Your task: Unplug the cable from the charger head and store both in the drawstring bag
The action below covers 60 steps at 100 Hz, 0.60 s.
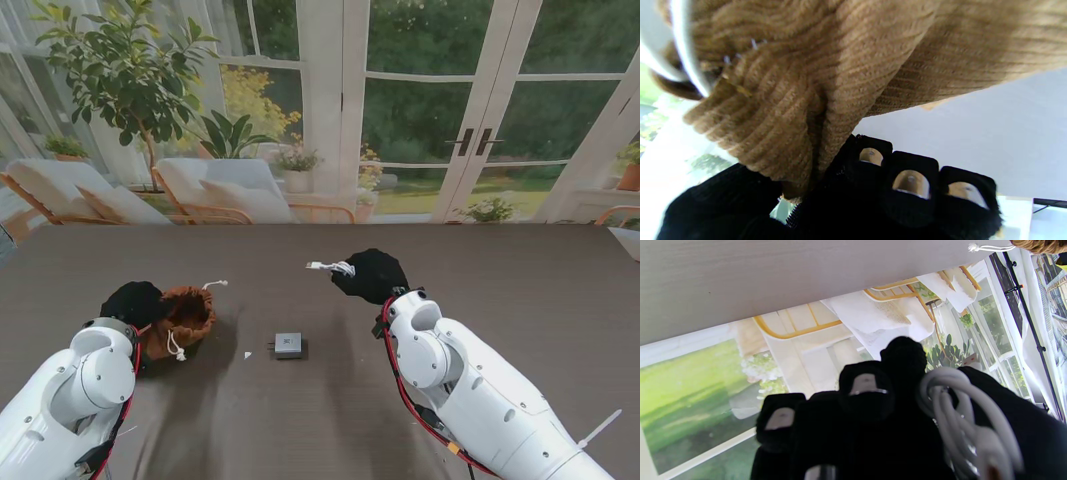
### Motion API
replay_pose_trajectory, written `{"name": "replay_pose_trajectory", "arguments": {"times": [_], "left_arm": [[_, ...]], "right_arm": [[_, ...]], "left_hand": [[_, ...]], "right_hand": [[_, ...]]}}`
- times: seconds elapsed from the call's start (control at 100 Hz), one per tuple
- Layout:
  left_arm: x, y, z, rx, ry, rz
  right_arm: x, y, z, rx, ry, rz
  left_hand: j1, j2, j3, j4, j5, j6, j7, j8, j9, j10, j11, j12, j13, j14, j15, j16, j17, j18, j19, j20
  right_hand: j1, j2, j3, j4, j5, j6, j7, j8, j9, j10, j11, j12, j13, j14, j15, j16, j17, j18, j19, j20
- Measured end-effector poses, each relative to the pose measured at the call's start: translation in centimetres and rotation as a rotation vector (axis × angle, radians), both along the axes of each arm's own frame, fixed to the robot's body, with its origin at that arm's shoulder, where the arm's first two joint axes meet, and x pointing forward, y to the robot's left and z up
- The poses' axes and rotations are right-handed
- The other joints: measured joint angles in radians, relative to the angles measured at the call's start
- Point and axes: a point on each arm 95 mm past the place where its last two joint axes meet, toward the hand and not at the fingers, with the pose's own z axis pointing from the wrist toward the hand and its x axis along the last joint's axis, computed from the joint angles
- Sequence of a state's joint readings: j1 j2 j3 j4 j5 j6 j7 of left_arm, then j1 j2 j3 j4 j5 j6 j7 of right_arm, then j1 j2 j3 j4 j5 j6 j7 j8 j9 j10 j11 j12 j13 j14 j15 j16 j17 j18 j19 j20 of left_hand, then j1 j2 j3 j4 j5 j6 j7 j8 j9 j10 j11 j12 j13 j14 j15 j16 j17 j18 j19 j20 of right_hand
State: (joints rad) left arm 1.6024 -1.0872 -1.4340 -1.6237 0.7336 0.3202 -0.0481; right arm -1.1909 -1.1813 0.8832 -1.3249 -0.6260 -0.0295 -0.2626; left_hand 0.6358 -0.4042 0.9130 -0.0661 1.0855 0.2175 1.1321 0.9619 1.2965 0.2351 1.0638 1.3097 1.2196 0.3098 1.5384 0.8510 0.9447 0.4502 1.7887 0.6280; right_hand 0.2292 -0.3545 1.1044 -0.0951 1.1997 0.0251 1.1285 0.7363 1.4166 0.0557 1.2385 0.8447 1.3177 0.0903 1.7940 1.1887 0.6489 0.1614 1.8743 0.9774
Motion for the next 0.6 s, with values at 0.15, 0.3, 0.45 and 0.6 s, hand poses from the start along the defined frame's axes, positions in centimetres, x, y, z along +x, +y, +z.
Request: {"name": "replay_pose_trajectory", "arguments": {"times": [0.15, 0.3, 0.45, 0.6], "left_arm": [[0.4, -1.0, 1.3, -0.019, -0.030, -0.039], [1.2, -2.2, 2.5, -0.035, -0.062, -0.083], [2.1, -3.5, 3.8, -0.049, -0.098, -0.134], [3.0, -4.8, 5.0, -0.083, -0.114, -0.173]], "right_arm": [[-0.3, 0.2, 1.3, -0.002, -0.022, 0.013], [-0.7, 0.5, 2.9, -0.004, -0.044, 0.030], [-1.3, 0.9, 4.6, -0.009, -0.059, 0.055], [-2.0, 1.4, 6.3, -0.008, -0.077, 0.087]], "left_hand": [[-0.001, -0.001, 0.007, 0.000, 0.004, 0.000, -0.005, 0.000, 0.001, 0.000, 0.000, 0.000, 0.000, 0.001, 0.000, 0.000, 0.000, 0.002, 0.001, 0.001], [-0.001, -0.016, 0.012, 0.000, 0.006, 0.000, -0.009, 0.000, 0.001, 0.000, 0.000, -0.008, 0.000, 0.002, 0.000, 0.001, 0.002, 0.002, 0.001, 0.001], [-0.001, -0.019, 0.014, 0.001, 0.008, 0.000, -0.013, 0.000, 0.002, 0.000, 0.000, -0.010, 0.000, 0.002, 0.000, 0.001, 0.007, 0.003, 0.002, 0.001], [-0.001, -0.021, 0.014, 0.001, 0.017, 0.000, -0.020, 0.000, 0.009, 0.000, -0.001, -0.017, 0.001, 0.003, 0.000, 0.001, 0.010, 0.006, 0.003, 0.001]], "right_hand": [[0.000, 0.000, 0.000, 0.000, 0.000, 0.000, 0.000, 0.000, 0.000, 0.000, 0.000, 0.000, 0.000, 0.000, 0.000, 0.000, 0.000, 0.000, 0.000, 0.000], [0.000, 0.000, 0.000, 0.000, 0.000, 0.000, 0.000, 0.000, 0.000, 0.000, 0.000, 0.000, 0.000, 0.000, 0.000, 0.000, 0.000, 0.000, 0.000, 0.000], [0.000, 0.000, 0.000, 0.000, 0.000, 0.000, 0.000, 0.000, 0.000, 0.000, 0.000, 0.000, 0.000, 0.000, 0.000, 0.000, 0.000, 0.000, 0.000, 0.000], [0.000, 0.000, 0.000, 0.000, 0.000, 0.000, 0.000, 0.000, 0.000, 0.000, 0.000, 0.000, 0.000, -0.001, 0.000, 0.000, 0.000, 0.000, 0.000, 0.000]]}}
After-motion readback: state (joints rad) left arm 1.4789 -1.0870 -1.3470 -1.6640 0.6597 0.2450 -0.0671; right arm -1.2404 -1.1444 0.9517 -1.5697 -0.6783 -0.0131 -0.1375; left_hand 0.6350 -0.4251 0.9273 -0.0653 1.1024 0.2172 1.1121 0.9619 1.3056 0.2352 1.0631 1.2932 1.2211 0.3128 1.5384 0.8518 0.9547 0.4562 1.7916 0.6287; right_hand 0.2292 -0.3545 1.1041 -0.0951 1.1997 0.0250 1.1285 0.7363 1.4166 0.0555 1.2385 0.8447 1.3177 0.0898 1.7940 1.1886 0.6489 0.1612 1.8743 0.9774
